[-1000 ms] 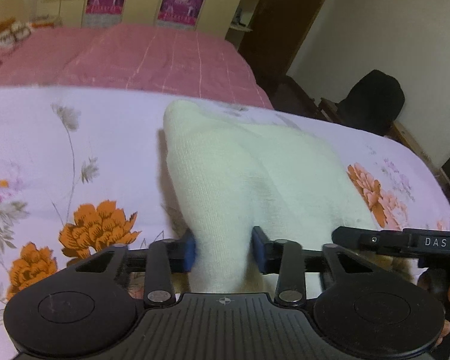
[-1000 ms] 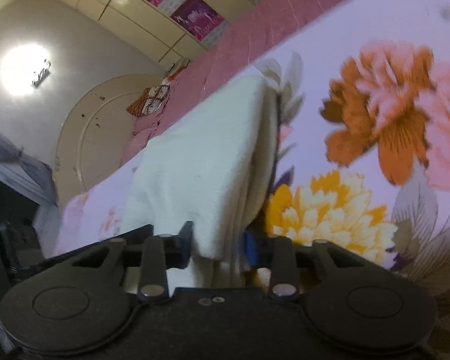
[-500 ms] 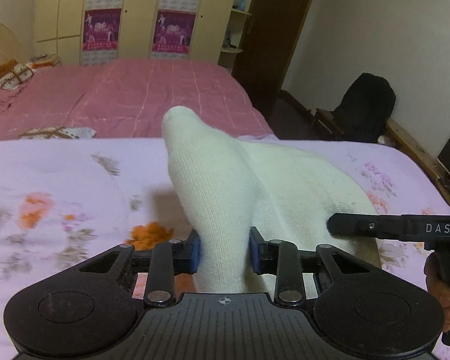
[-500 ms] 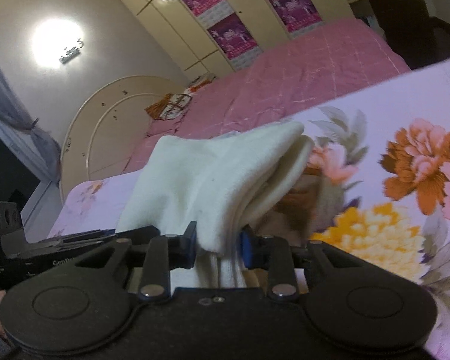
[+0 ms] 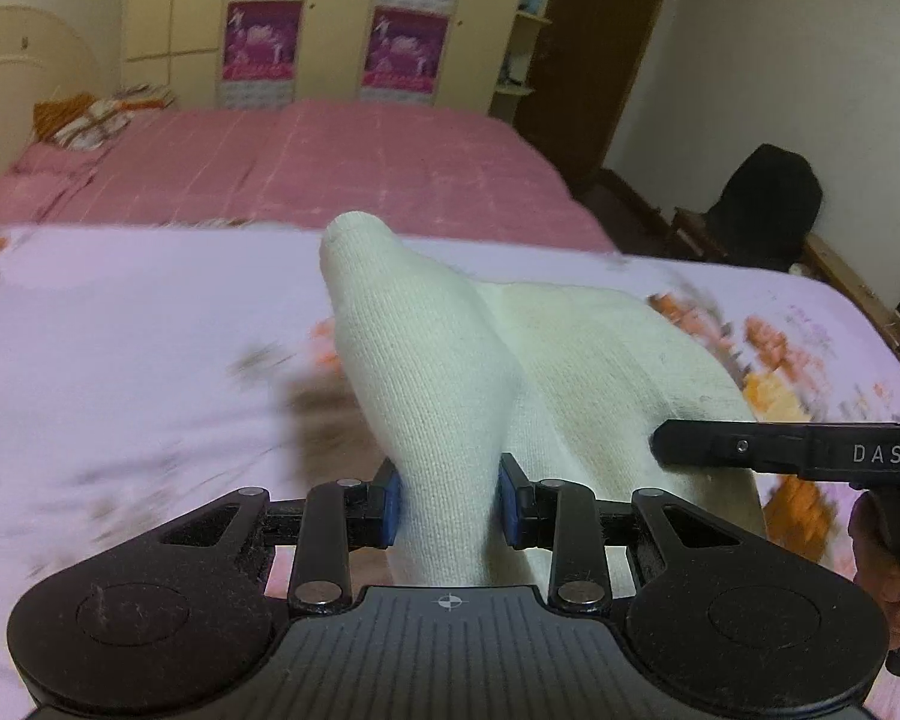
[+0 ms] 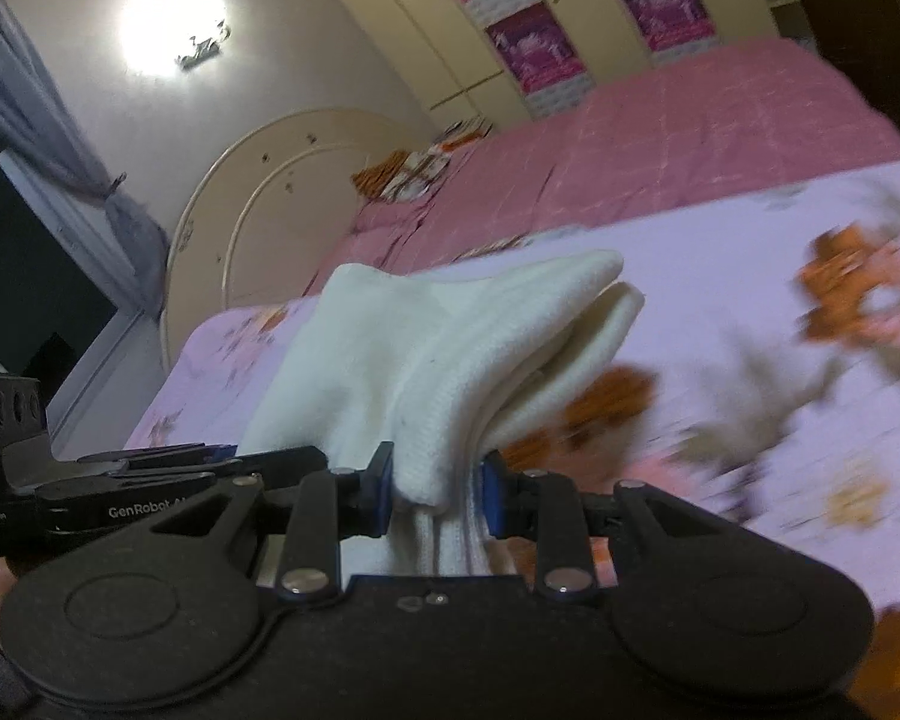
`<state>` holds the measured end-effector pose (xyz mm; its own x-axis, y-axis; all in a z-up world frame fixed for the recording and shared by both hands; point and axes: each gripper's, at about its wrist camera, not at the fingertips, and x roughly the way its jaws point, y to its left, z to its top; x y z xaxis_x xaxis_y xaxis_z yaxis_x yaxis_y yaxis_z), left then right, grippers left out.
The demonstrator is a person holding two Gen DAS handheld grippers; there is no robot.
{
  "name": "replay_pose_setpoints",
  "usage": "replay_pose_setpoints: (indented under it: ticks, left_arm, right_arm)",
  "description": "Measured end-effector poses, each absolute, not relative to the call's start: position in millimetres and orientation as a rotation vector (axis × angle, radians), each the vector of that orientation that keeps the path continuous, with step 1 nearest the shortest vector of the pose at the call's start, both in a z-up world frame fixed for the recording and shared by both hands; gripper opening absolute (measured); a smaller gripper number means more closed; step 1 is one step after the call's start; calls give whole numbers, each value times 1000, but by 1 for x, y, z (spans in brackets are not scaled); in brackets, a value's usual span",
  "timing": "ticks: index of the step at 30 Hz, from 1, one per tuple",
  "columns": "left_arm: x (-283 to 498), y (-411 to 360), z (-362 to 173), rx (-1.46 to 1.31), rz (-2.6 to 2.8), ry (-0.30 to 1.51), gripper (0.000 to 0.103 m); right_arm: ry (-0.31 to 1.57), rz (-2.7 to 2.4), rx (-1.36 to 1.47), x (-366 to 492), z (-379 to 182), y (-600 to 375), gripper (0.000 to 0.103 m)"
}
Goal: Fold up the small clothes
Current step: 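Grasp the sweater stack end with both tools and lift it, then fold the lifted end over the stack and open both tools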
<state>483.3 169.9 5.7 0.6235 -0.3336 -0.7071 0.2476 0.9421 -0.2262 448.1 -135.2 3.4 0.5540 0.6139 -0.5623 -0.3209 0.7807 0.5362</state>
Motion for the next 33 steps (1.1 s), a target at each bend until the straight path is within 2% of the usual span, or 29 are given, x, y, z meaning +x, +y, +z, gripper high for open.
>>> replay_pose_setpoints:
  ticks: [4,10,13,15,17,19,21,23,24,26,27,28,33]
  left_arm:
    - [476,224,-16,-141,-346,863,32]
    - [465,247,-70,-182,-357,933,36]
    - [459,256,-85,-240,-356,905,49]
    - [459,259,-88,-229,-311,899,77]
    - [459,271,-86,-269,-307,875,78]
    - [463,291,-85,-365,-301,844,77]
    - [473,299,-87,-406,-287,839,77]
    - [484,296,-90,-404,-300,843,77]
    - [489,293,-91,-403,-314,844,72]
    - [498,285,-94,-387,-326,846,68]
    - [502,281,-95,-370,-319,840,67]
    - [503,279,-94,-338,-310,829,67]
    - [509,254,-97,-174,-318,786,67]
  right_arm:
    - [855,589,413,441,-11,-86,27]
    - [934,563,412,432,-41,-47,28]
    - [974,511,434,429,-60,-50,28]
    - [1001,493,484,426,-72,-58,31]
    - [1013,503,533,426,-75,-64,38]
    - [1008,515,573,429,-68,-70,51]
    - [951,513,607,436,-59,-77,55]
    - [953,482,653,450,-62,-82,54]
    - [968,473,675,459,-66,-82,53]
    - [989,464,670,473,-73,-78,39]
    - [984,457,639,476,-74,-75,19]
    - [957,473,605,477,-72,-70,15]
    - [784,508,349,466,-53,-52,11]
